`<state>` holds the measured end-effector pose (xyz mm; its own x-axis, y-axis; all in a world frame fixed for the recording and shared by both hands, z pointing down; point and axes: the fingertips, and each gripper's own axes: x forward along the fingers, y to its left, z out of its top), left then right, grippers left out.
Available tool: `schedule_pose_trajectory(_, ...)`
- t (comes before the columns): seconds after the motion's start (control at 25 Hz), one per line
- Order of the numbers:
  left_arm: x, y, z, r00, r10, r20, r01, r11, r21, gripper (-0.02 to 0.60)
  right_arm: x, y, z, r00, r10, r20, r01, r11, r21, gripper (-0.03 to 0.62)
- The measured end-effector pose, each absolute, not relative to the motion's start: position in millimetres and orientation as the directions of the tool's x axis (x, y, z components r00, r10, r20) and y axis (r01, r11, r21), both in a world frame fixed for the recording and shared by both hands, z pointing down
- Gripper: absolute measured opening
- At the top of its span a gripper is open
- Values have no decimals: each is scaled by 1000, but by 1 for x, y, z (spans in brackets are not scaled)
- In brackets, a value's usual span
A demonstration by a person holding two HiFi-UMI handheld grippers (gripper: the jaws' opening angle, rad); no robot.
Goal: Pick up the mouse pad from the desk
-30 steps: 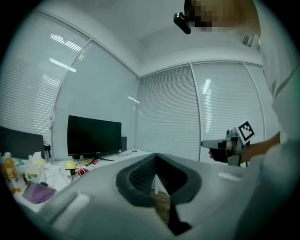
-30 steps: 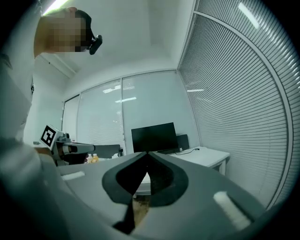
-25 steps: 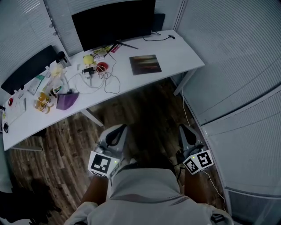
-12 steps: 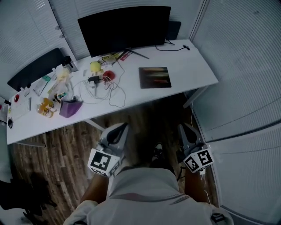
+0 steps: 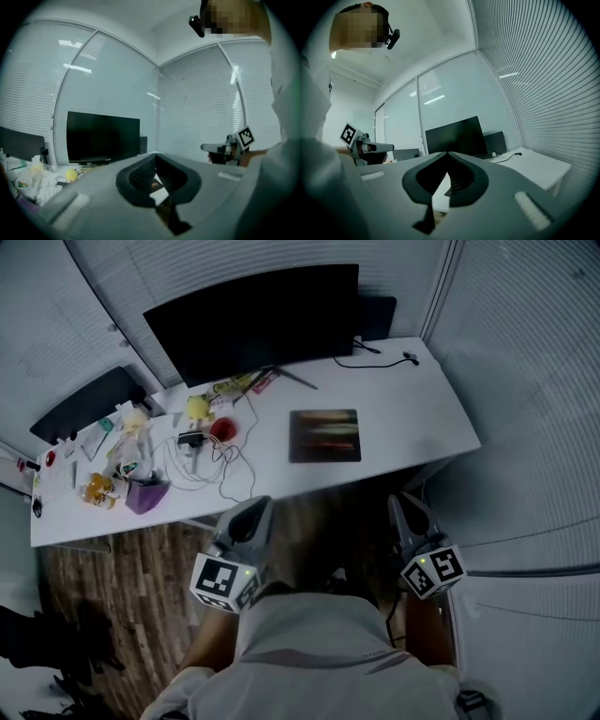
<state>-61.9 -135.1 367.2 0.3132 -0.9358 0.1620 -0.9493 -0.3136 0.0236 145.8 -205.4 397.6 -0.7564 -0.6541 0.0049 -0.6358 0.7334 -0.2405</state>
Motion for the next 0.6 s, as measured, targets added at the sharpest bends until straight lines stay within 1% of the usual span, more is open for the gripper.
schedule_pose_trajectory(0.28,-69,-200,387,235,-949,210,-972,-230,52,2,147,-272,422,-766,-640,64,-630,728,-270,3)
schedule_pose_trajectory(0.48,-91,-245,402,246,-943,223,-969,-234,80,2,124,-311,433,-757,-644,110,-646,713,-272,3)
schedule_pose_trajectory(0.6,-117,-279,414,250,-939,238,-968,-234,96,2,98,-341,441,-740,-652,161,-670,696,-258,4)
